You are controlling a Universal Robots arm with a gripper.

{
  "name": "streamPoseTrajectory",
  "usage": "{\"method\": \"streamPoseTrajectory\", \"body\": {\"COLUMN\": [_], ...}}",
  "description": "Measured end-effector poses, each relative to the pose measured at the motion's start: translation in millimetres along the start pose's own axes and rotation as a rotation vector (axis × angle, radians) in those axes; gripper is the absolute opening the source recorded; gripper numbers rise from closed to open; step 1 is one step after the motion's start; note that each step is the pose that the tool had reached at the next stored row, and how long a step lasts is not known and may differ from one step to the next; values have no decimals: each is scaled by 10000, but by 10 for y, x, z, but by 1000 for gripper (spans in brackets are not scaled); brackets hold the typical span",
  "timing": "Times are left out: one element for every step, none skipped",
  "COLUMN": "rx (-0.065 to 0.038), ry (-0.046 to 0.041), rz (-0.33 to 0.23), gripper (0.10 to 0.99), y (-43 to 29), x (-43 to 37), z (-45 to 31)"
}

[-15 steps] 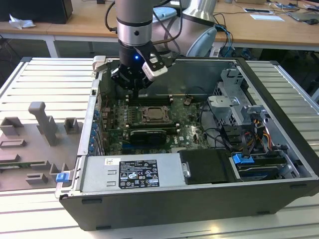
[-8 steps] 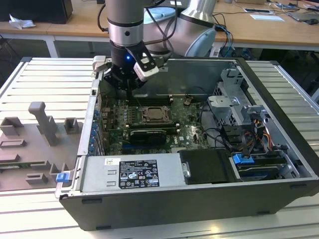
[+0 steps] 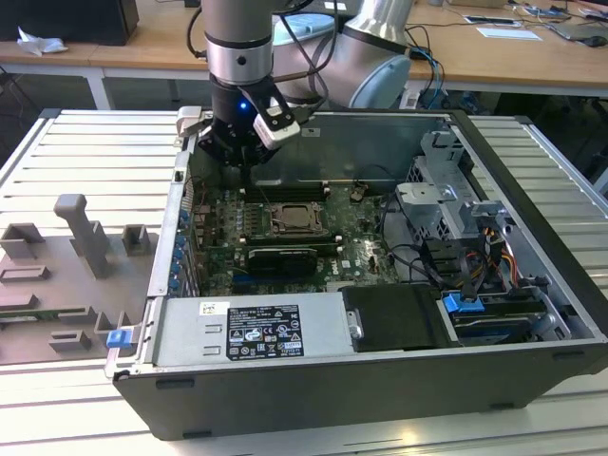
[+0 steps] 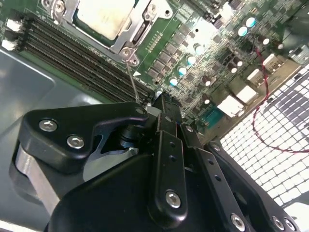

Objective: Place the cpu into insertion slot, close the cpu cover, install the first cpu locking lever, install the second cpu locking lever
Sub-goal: 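Install the first cpu locking lever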

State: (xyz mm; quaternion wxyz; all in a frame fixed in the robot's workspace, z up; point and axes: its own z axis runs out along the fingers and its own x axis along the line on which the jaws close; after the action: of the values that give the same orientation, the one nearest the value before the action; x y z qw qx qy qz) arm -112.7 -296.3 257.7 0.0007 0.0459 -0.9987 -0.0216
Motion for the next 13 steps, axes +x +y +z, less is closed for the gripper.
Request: {"method": "streamPoseTrajectory", "body": {"rx": [0,-1,-1,-1,0,1,2,4,5,8,10,12,16], "ry": [0,0,0,1,0,0,1,1,1,1,1,2,2], "rz": [0,-2,-2,-2,0,-1,-1,-1,-1,-1,0,-1,0], "gripper": [106,106,106,106,106,106,106,106,106,106,106,106,106], "y": [13,19,21,23,23,23,24,24,24,26,26,26,26], "x": [-1,-6,-11,-21,-46,-62,-80,-101,-119,-160,-178,-194,-216], "z": [3,5,5,5,5,5,5,5,6,6,6,6,6]}}
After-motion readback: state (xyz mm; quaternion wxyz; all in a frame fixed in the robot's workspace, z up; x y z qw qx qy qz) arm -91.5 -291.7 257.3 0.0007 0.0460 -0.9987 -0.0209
